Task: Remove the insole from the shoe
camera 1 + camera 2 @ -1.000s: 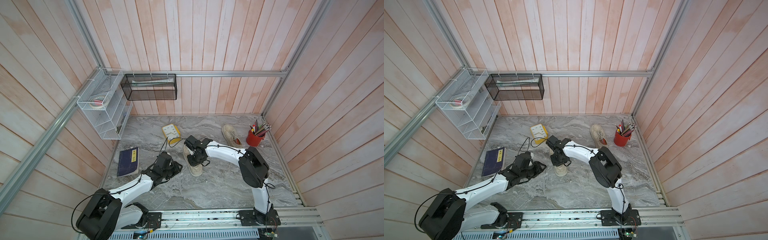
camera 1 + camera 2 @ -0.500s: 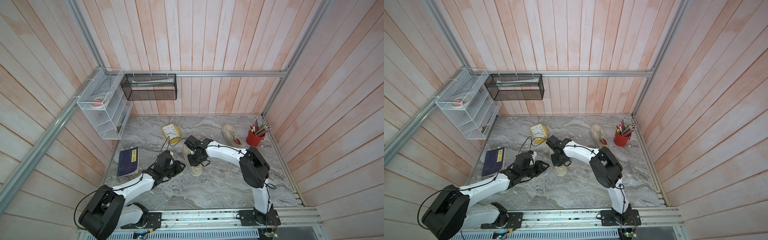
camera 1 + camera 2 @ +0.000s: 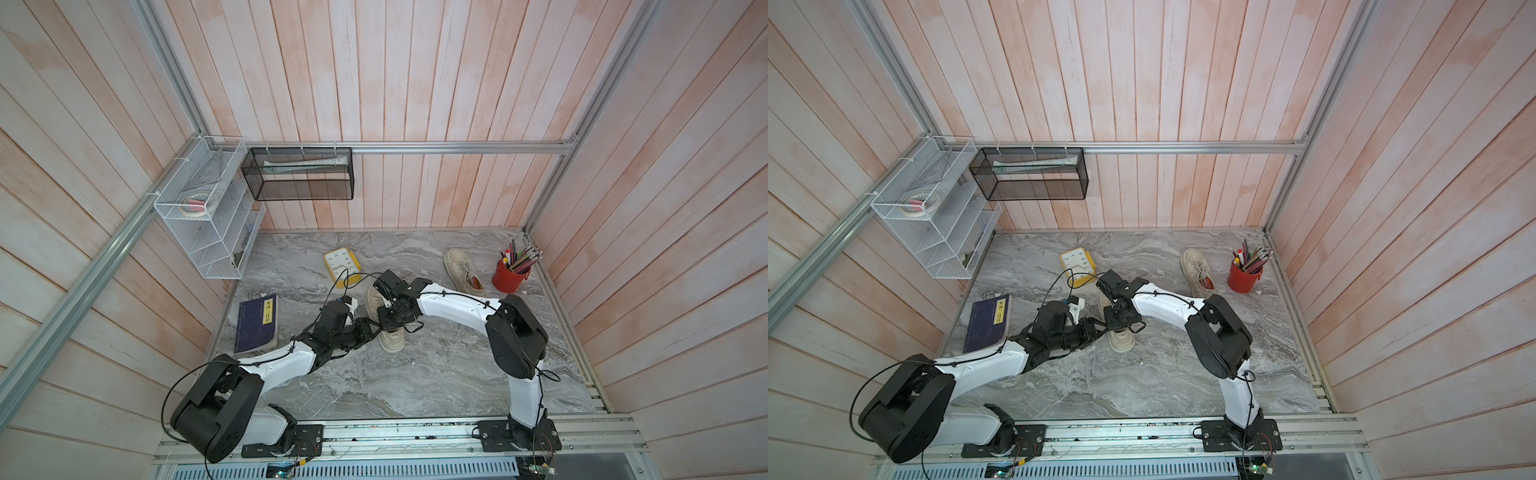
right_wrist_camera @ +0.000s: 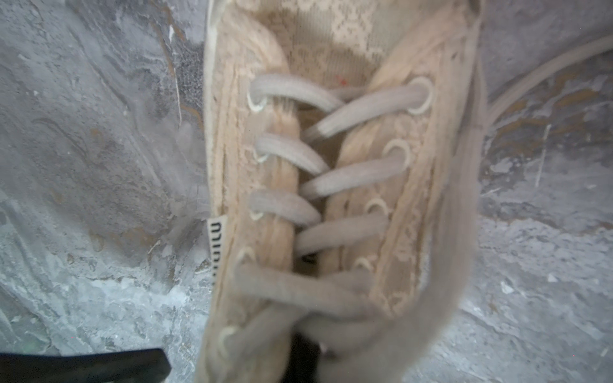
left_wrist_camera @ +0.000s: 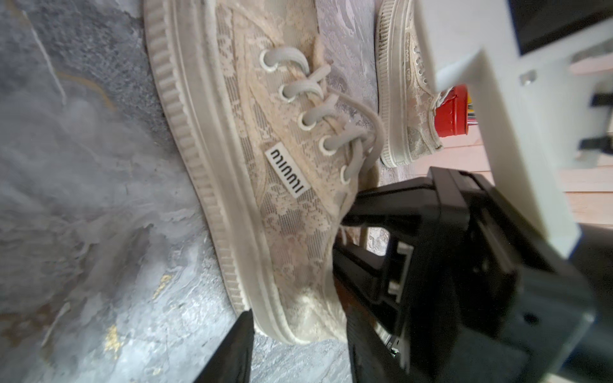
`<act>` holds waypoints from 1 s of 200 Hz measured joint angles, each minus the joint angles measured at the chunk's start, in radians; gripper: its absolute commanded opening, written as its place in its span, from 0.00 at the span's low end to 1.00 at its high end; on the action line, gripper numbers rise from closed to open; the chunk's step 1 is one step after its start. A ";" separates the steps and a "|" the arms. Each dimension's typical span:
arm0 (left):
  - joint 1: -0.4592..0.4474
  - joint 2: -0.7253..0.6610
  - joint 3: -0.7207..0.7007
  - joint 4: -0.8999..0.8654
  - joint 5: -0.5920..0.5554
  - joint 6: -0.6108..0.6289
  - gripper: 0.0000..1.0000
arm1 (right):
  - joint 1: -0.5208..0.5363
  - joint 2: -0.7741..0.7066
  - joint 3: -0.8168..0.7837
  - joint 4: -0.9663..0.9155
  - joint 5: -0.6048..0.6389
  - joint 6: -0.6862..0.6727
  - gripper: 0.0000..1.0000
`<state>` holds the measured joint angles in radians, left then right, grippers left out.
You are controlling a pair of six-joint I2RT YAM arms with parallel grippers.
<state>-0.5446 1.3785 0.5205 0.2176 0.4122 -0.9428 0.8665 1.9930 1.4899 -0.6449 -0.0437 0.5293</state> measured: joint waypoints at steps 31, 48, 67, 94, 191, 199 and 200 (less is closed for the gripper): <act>0.000 0.042 0.040 0.007 -0.005 0.000 0.37 | -0.003 -0.017 -0.006 0.011 -0.003 0.007 0.00; 0.000 0.065 0.054 0.003 -0.014 0.008 0.26 | -0.005 -0.035 -0.016 0.018 -0.003 0.016 0.00; 0.000 0.079 0.060 -0.006 -0.025 0.008 0.16 | -0.011 -0.062 -0.032 0.021 -0.003 0.022 0.00; -0.002 0.080 0.062 -0.015 -0.032 0.014 0.09 | -0.025 -0.097 -0.048 0.024 -0.002 0.029 0.00; -0.002 0.077 0.069 -0.016 -0.035 0.019 0.13 | -0.021 -0.078 -0.050 0.016 -0.051 0.000 0.46; -0.002 0.074 0.069 -0.016 -0.035 0.019 0.13 | -0.018 -0.059 -0.042 0.009 -0.047 -0.004 0.49; -0.002 0.074 0.069 -0.016 -0.035 0.019 0.13 | -0.018 -0.057 -0.041 0.009 -0.046 -0.005 0.49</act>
<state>-0.5465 1.4525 0.5892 0.2016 0.3771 -0.9234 0.8490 1.9358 1.4490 -0.6361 -0.0898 0.5243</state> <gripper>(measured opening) 0.134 0.444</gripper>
